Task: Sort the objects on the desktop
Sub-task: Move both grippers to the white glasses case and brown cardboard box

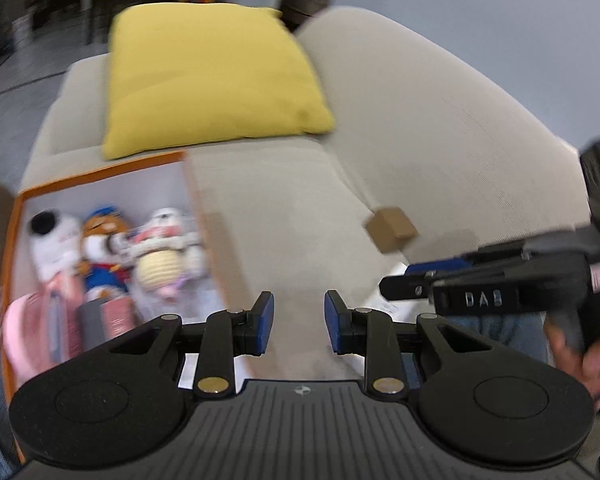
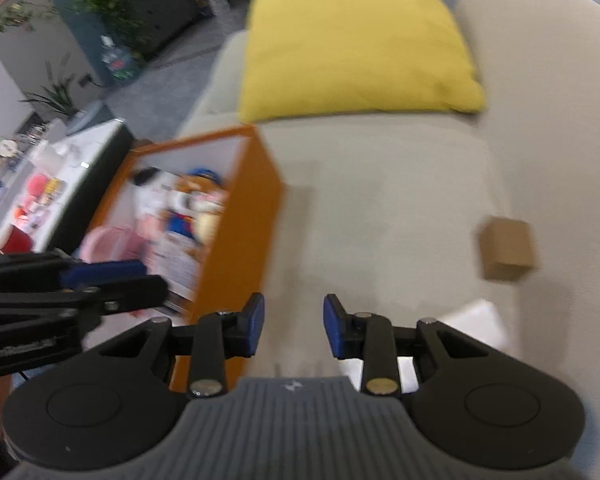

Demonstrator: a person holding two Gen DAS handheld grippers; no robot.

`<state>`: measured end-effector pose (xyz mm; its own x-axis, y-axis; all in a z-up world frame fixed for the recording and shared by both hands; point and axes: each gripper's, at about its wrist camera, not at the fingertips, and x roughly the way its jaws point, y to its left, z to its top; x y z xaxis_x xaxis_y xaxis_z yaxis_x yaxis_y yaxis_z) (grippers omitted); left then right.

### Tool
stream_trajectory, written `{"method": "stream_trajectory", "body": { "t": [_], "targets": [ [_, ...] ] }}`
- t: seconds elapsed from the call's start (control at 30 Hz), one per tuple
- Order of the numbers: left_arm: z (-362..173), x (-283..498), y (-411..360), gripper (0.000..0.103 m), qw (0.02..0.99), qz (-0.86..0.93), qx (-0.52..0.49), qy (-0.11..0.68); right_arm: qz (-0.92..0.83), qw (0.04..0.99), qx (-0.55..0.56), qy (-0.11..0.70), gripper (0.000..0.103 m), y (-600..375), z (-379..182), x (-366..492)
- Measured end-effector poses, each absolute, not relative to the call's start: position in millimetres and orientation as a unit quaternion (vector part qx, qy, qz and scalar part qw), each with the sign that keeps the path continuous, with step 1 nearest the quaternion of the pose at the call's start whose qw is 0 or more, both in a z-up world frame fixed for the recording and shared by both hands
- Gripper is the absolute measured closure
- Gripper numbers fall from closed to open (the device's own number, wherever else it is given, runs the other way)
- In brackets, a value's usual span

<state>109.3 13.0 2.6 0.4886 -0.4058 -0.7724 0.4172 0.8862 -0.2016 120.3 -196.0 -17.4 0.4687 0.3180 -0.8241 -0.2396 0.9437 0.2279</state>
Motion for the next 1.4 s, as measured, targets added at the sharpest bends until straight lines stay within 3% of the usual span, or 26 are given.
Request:
{"method": "stream_trajectory", "body": {
  "t": [0.2, 0.27, 0.5, 0.8, 1.4],
  "targets": [
    [-21, 110, -45, 0.064, 0.836, -0.289, 0.067, 0.461, 0.124, 0.822, 0.013, 0.555, 0.069, -249, -47, 140],
    [-33, 112, -62, 0.054, 0.828, -0.297, 0.093, 0.467, 0.12, 0.806, -0.001, 0.58, 0.069, -258, -61, 150],
    [-79, 126, -103, 0.053, 0.797, -0.297, 0.162, 0.5, 0.13, 0.741, -0.06, 0.656, 0.069, -259, -109, 180],
    [-91, 148, -101, 0.052, 0.793, -0.272, 0.172, 0.518, 0.168, 0.676, -0.111, 0.709, 0.068, -235, -143, 199],
    [-89, 172, -117, 0.044, 0.793, -0.285, 0.258, 0.472, 0.207, 0.722, -0.15, 0.643, 0.063, -222, -128, 222]
  ]
}}
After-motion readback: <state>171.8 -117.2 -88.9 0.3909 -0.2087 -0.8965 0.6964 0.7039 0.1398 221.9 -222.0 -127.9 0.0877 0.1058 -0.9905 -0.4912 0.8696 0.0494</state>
